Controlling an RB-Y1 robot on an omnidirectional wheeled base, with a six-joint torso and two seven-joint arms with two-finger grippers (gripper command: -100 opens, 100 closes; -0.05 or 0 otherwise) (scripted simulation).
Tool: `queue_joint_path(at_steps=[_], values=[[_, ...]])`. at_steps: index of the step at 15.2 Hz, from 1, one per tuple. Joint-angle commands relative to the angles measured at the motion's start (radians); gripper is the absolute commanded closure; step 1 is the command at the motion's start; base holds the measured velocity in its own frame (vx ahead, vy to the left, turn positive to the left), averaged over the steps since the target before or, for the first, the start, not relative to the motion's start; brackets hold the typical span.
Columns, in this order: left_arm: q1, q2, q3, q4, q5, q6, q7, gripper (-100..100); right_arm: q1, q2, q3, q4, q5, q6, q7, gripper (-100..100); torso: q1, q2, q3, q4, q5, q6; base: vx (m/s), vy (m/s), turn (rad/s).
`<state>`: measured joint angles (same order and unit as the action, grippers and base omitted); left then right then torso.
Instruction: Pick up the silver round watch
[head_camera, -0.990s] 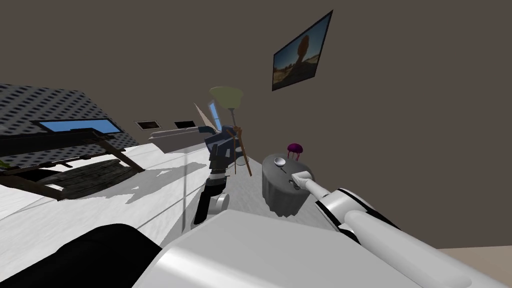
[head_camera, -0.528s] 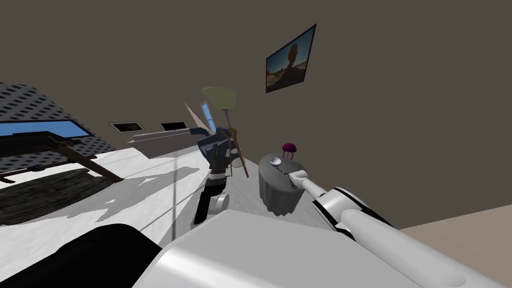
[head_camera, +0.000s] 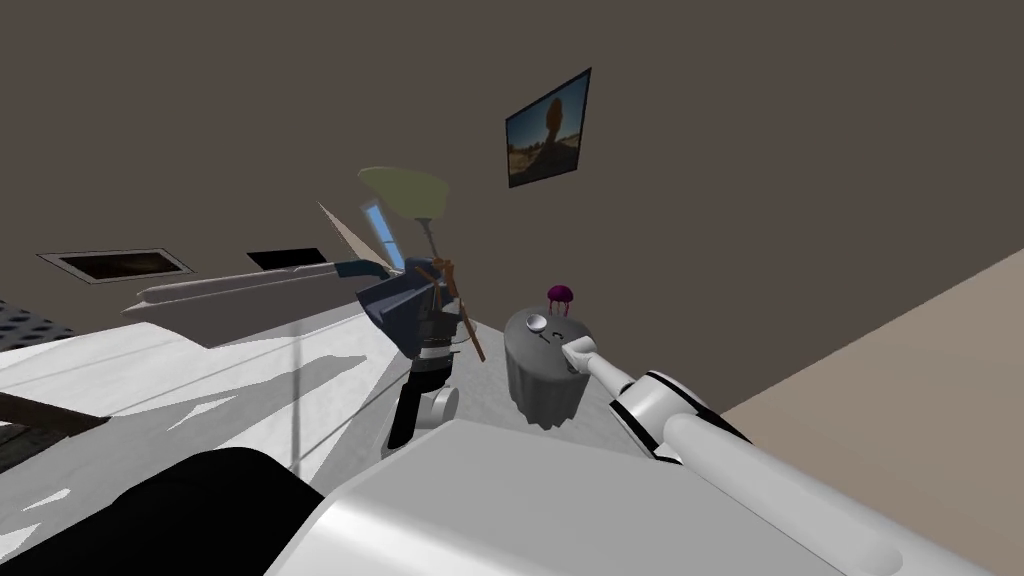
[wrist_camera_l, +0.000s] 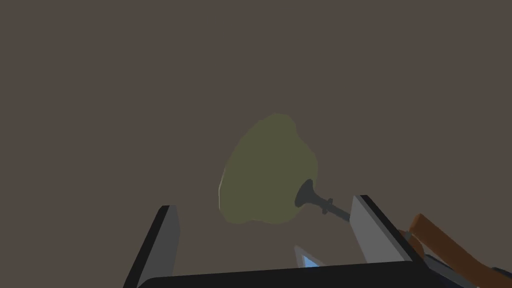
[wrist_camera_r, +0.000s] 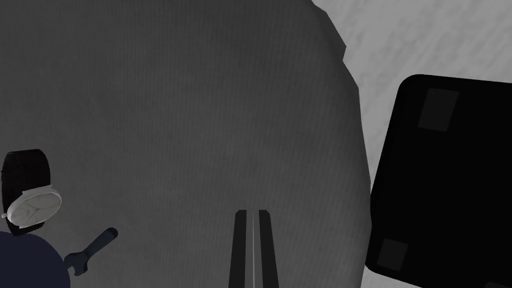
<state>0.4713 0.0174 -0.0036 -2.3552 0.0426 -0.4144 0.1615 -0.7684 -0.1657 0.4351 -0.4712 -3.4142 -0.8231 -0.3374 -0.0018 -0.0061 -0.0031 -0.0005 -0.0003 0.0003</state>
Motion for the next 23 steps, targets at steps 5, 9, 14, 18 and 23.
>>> queue_joint_path(at_steps=[5, 9, 14, 18, 23], values=[[0.0, 0.0, 0.0, 0.0, 0.0, 0.0, 0.0, 0, -0.034, 0.086, 0.031, -0.03, 0.037, -0.043, 0.019, 100, 0.0, 0.0, 0.0, 0.0, 0.0, -0.001, 0.053, 0.001, -0.305], [0.0, 0.0, 0.0, 0.0, 0.0, 0.0, 0.0, 0, -0.019, 0.066, 0.007, -0.034, 0.103, -0.011, 0.039, -100, 0.0, 0.003, 0.002, 0.001, 0.0, -0.001, -0.002, 0.004, 0.052], [0.0, 0.0, 0.0, 0.0, 0.0, 0.0, 0.0, 0, 0.001, 0.058, -0.019, -0.058, 0.208, 0.021, 0.07, -100, -0.001, 0.005, 0.003, 0.001, 0.0, -0.001, -0.018, 0.001, 0.086], [0.0, 0.0, 0.0, 0.0, 0.0, 0.0, 0.0, 0, 0.015, 0.052, -0.036, -0.073, 0.283, 0.042, 0.091, -100, -0.001, 0.005, 0.003, 0.001, 0.0, -0.001, -0.011, 0.0, 0.086], [0.0, 0.0, 0.0, 0.0, 0.0, 0.0, 0.0, 0, 0.048, 0.04, -0.077, -0.109, 0.398, 0.092, 0.141, -100, -0.001, 0.005, 0.003, 0.001, 0.0, -0.001, -0.012, 0.0, 0.095]])
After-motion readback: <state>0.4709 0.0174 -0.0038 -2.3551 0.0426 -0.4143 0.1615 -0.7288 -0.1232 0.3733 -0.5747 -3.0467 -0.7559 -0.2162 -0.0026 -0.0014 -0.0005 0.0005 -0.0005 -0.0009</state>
